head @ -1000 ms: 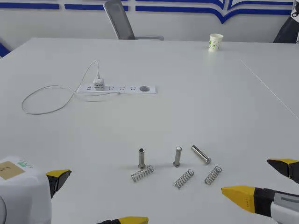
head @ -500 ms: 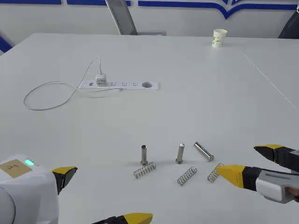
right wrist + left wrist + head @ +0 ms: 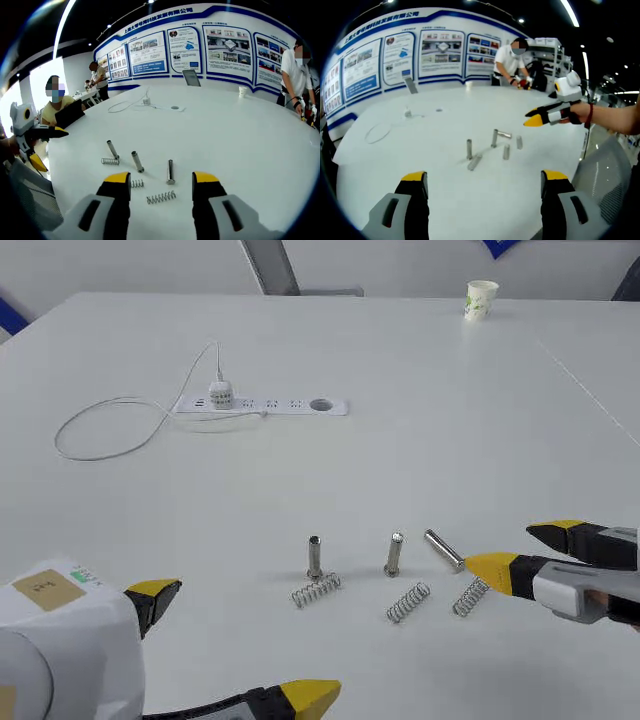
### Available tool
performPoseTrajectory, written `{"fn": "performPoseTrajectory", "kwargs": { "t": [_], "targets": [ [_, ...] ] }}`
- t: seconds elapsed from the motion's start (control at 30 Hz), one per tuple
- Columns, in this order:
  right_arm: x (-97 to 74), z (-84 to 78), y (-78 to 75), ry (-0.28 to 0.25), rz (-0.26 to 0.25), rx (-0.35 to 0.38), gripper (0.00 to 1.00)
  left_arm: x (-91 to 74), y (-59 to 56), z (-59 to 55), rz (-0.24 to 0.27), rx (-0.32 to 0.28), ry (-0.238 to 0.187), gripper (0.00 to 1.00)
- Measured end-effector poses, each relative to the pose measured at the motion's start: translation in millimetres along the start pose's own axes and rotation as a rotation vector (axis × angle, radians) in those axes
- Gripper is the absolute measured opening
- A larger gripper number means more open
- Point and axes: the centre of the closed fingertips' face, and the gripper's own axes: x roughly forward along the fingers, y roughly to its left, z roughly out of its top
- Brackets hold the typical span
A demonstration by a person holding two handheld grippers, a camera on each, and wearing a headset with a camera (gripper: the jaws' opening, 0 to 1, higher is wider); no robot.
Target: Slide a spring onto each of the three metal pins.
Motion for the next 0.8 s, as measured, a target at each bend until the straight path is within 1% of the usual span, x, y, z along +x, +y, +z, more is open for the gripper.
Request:
{"fn": "performPoseTrajectory", "kwargs": {
  "t": [0.07,0.17,0.27,0.33,0.47,0.8],
  "targets": [
    [5.0,-1.3,-1.7,0.012,0.002,-0.013,0.48,0.9,-0.1,-1.2,-0.001,0.002,0.005,0.95],
    [11.8,-1.0,-4.2,0.016,0.008,-0.006,0.45,2.1,0.1,-1.7,-0.001,0.005,0.005,0.94],
    [18.9,-2.5,-6.5,0.037,-0.004,-0.039,0.41,3.1,-0.3,-1.8,-0.003,0.006,0.007,0.93],
    [23.0,-2.5,-7.1,0.04,0.0,-0.039,0.37,3.7,-0.9,-1.0,-0.005,0.009,0.005,0.93],
    [33.2,-4.9,-10.1,0.059,0.004,-0.037,0.36,5.5,-2.3,1.4,-0.011,0.018,-0.003,0.93],
    [53.4,-9.6,-16.4,0.087,0.009,-0.036,0.31,10.2,-4.8,-2.6,-0.026,0.019,0.0,0.91]
  ]
}}
